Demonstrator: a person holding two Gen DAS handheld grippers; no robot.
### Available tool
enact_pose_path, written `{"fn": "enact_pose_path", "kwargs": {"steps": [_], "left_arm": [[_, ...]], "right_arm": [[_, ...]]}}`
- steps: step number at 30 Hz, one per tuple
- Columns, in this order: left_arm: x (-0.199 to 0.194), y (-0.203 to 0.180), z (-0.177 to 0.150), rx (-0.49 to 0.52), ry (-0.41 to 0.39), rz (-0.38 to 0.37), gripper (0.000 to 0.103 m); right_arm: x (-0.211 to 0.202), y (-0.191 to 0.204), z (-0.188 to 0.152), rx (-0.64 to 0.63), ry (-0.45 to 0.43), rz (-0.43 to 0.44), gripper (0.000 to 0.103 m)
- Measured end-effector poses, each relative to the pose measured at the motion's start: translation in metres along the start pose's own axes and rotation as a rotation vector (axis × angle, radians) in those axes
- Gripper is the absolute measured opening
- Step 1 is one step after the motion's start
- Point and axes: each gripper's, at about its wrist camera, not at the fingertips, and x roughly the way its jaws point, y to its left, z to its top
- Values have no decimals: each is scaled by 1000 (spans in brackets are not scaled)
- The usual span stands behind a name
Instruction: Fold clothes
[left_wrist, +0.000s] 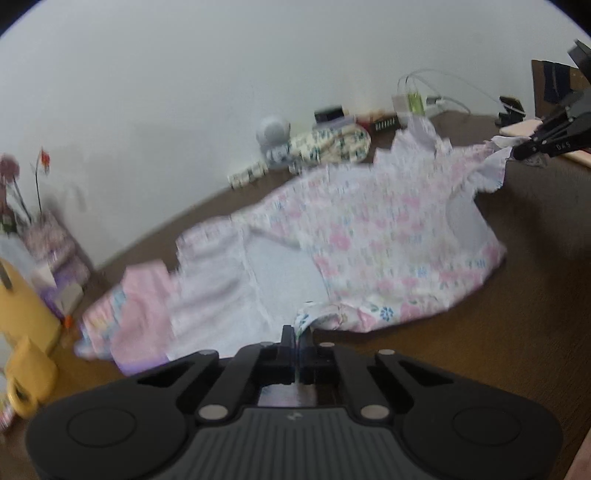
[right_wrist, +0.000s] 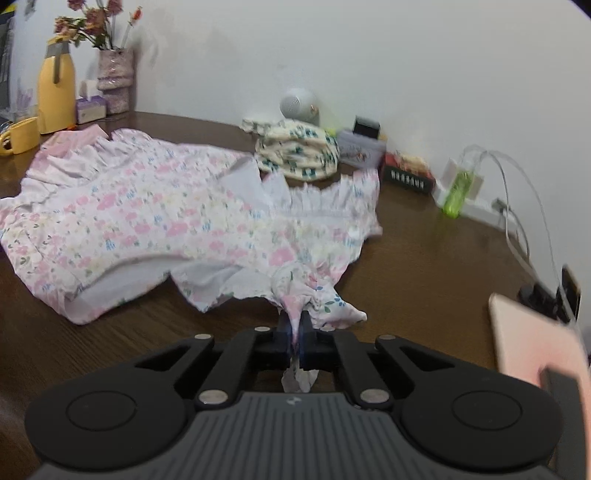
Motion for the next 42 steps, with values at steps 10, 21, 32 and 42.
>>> {"fn": "enact_pose_path", "kwargs": {"steps": [10, 21, 32, 42], "left_arm": [[130, 40, 77, 31, 96, 30, 2], [174, 47, 68, -11, 146, -70, 9], [165, 71, 63, -109, 143, -59, 38], [174, 101, 52, -199, 155, -165, 43]], "right_arm": [[82, -46, 66, -63, 120, 0, 3], [119, -62, 47, 1, 253, 84, 4], [74, -59, 77, -7, 58, 215, 58], [143, -9, 105, -22, 123, 506, 64]]}}
